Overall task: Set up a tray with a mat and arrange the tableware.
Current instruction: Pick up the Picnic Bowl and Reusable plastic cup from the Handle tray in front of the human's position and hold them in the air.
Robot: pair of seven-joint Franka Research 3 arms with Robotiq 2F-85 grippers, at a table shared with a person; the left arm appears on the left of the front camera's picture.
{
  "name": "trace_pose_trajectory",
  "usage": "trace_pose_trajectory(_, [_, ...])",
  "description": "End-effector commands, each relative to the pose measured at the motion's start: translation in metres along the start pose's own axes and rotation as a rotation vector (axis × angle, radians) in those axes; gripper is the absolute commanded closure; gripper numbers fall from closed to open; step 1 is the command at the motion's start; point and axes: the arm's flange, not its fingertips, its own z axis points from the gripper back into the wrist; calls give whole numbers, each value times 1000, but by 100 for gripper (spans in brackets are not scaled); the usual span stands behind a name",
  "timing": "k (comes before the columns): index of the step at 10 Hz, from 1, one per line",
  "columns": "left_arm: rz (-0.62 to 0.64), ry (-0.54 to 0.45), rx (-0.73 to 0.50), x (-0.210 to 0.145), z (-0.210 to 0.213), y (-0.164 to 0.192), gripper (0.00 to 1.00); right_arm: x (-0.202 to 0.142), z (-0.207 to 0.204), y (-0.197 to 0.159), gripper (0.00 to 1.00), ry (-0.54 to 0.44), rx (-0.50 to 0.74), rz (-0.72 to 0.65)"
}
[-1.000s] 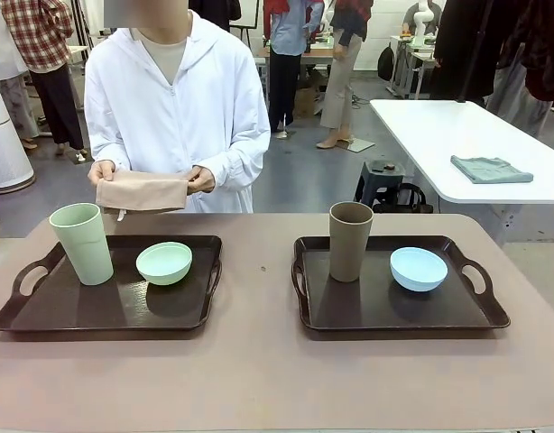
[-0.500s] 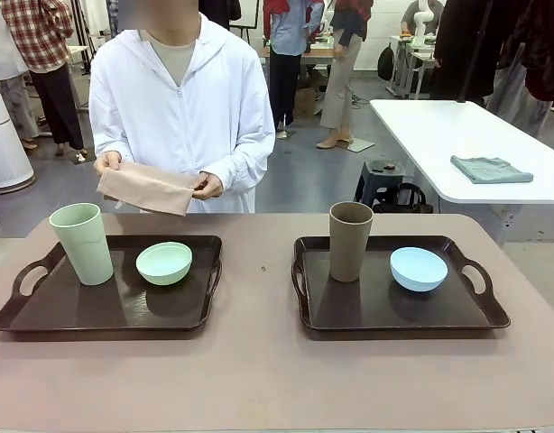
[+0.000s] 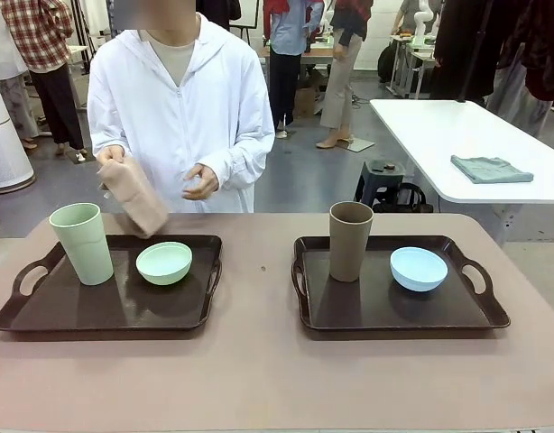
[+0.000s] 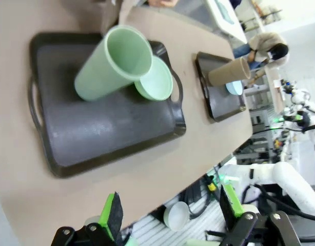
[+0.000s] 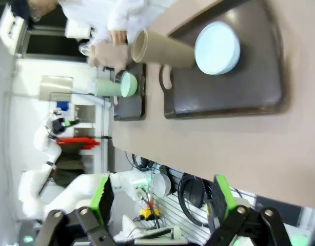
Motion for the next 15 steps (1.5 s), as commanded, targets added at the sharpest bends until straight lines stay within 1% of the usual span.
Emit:
trace_pose_trajectory(1, [-135, 9, 70, 34, 0, -23, 0, 29, -26, 60, 0, 22, -76, 40])
trace_pose_trajectory(2, [-239, 6, 185, 42, -4, -39, 0, 35, -40, 91, 0, 54, -122, 65])
trace_pose_trajectory(3, [-356, 45, 221, 49, -7, -62, 0, 41, -62, 127, 0, 98, -194, 89])
trace_pose_trajectory(5, [-560, 155, 262, 57, -19, -91, 0, 46, -102, 182, 0, 167, -328, 123])
trace_pose_trajectory(6, [-608, 235, 280, 62, -22, -102, 0, 51, -121, 208, 0, 184, -372, 133])
trace_pose_trajectory(7, [-652, 308, 274, 64, -23, -113, 0, 53, -150, 235, 0, 215, -412, 155])
trace_pose_trajectory(8, [-682, 332, 270, 66, -22, -120, 0, 55, -173, 251, 0, 240, -431, 168])
trace_pose_trajectory(10, [-694, 345, 304, 68, -21, -122, 0, 65, -206, 261, 0, 255, -458, 131])
trace_pose_trajectory(11, [-659, 317, 278, 62, -31, -125, 0, 72, -213, 258, 0, 273, -464, 122])
trace_pose_trajectory(12, [-659, 317, 278, 62, -31, -125, 0, 49, -202, 262, 0, 255, -437, 174])
trace_pose_trajectory(15, [-659, 317, 278, 62, -31, -125, 0, 49, -202, 262, 0, 255, -437, 174])
